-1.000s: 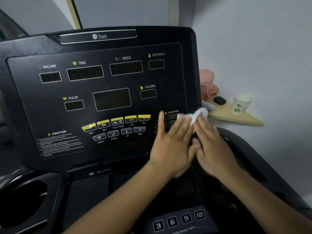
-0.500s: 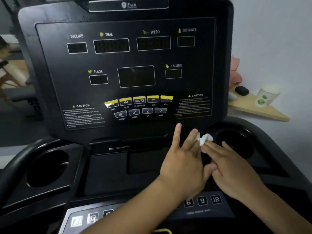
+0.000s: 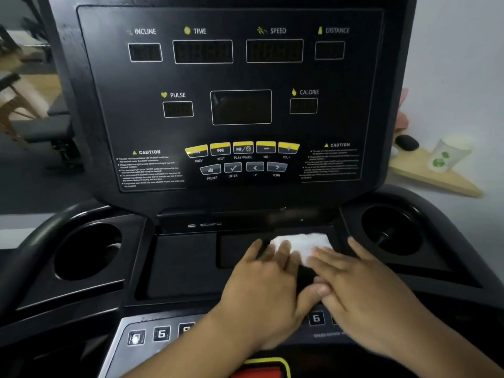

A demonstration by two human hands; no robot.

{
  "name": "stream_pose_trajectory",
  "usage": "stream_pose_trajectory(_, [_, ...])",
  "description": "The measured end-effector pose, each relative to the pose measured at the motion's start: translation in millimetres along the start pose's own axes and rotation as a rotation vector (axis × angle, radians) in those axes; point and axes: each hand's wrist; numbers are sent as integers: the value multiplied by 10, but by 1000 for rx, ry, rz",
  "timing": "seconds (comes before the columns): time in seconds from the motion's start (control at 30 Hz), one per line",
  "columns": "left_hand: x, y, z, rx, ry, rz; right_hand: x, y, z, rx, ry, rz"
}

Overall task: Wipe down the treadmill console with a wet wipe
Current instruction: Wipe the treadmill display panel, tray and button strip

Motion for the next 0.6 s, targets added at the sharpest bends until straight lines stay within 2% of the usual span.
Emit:
stream_pose_trajectory(0.1, [-1, 90, 76, 10, -22, 21, -28, 28, -115, -29, 19, -1])
stream_pose_trajectory(0.23, [80, 113, 346, 5, -81, 38, 67, 123, 129, -95, -111, 30])
stream_pose_trajectory(0.33, [72, 69, 209, -14, -73, -29, 68, 76, 14, -94, -137, 48])
stream_pose_trajectory(0.47, [42, 171, -151, -80, 23, -80, 20, -21, -353, -63, 37, 4])
stream_pose_trajectory(0.53, [68, 180, -112, -87, -38, -128, 12, 38, -244, -55, 59, 31])
stream_pose_trajectory(0.6, [91, 142, 61, -46, -109, -185, 45, 102, -22, -56, 6, 61])
Point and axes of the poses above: each hand's wrist, its own z-axis towards the middle knuckle, its own x-axis out of the back of the hand, y = z × x, and after that the axes turned 3 degrees about -y, right-handed
